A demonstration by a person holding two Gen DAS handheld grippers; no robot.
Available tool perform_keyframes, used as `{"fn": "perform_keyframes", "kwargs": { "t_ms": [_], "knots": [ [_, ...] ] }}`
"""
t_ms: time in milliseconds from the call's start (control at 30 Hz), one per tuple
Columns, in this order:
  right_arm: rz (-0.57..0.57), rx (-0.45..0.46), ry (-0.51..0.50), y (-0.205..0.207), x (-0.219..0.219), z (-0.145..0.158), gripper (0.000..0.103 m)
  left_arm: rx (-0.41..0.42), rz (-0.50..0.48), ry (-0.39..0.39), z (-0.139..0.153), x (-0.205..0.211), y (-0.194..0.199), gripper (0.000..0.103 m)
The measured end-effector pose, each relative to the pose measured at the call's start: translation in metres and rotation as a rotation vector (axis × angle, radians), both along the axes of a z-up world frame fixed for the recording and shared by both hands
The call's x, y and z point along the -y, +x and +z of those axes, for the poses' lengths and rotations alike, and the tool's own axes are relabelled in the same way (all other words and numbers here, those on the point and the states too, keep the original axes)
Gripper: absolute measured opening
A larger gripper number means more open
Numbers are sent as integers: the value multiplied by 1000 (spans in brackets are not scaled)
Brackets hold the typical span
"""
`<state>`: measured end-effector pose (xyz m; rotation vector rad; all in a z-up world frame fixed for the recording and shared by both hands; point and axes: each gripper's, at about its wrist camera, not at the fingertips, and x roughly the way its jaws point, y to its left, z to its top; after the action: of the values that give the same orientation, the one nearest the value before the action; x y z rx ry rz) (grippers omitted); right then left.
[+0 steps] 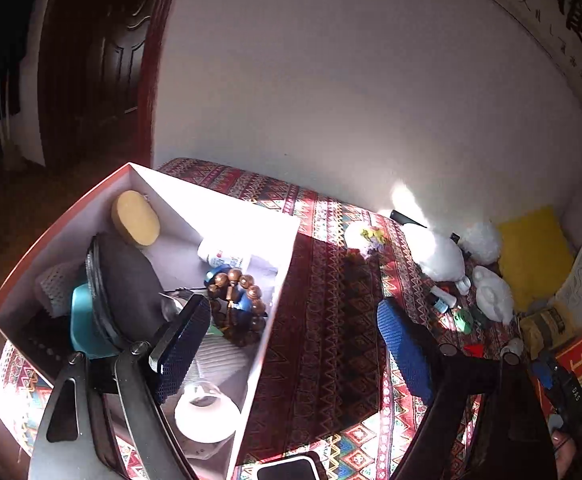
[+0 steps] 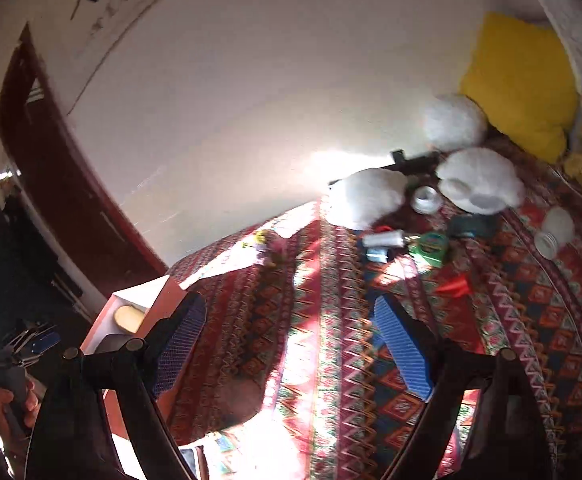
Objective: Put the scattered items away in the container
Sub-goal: 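Grasp the flower pipe-cleaner bouquet with the left tool, then carry the bouquet to the box while the right tool grasps the green tape measure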
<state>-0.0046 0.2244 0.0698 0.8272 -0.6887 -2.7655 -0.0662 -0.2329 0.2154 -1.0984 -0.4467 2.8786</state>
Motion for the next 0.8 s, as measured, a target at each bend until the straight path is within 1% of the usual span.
{"fn": "perform_keyframes", "kwargs": {
  "t_ms": [67,100,167,233,300,367,433,500,567,633,667,700,733,800],
  "knots": [
    [-86,74,-30,-5,-35,-26,87,28,-47,-33,-15,-46,-24,86],
    [-110,97,-61,-10,-52,-34,87,32,-65,-54,-23,-68,-38,86],
    [-114,100,-124,-17,-80,-40,87,41,-91,-132,-39,-112,-71,86],
    [-102,83,-151,-22,-93,-37,87,51,-125,-232,-58,-151,-114,86],
    [-83,64,-154,-24,-101,-33,87,96,-144,-318,-83,-178,-163,86],
    [-67,68,-157,-23,-105,-35,87,152,-125,-364,-108,-190,-210,86],
    [-60,94,-171,-26,-113,-43,87,185,-65,-360,-126,-191,-249,86],
    [-50,116,-190,-30,-122,-50,87,209,-9,-320,-142,-187,-281,86],
    [-34,135,-196,-35,-127,-58,88,235,19,-305,-153,-189,-309,86],
    [-19,157,-186,-38,-129,-63,88,256,32,-322,-161,-195,-332,85],
    [-13,168,-182,-39,-130,-65,88,265,39,-323,-166,-196,-340,83],
    [-5,176,-180,-40,-130,-67,88,275,47,-304,-169,-195,-346,64],
    [1,182,-177,-41,-130,-69,88,290,54,-282,-171,-193,-351,63],
    [0,188,-164,-42,-130,-70,88,294,56,-276,-167,-194,-347,59]
  ]
}}
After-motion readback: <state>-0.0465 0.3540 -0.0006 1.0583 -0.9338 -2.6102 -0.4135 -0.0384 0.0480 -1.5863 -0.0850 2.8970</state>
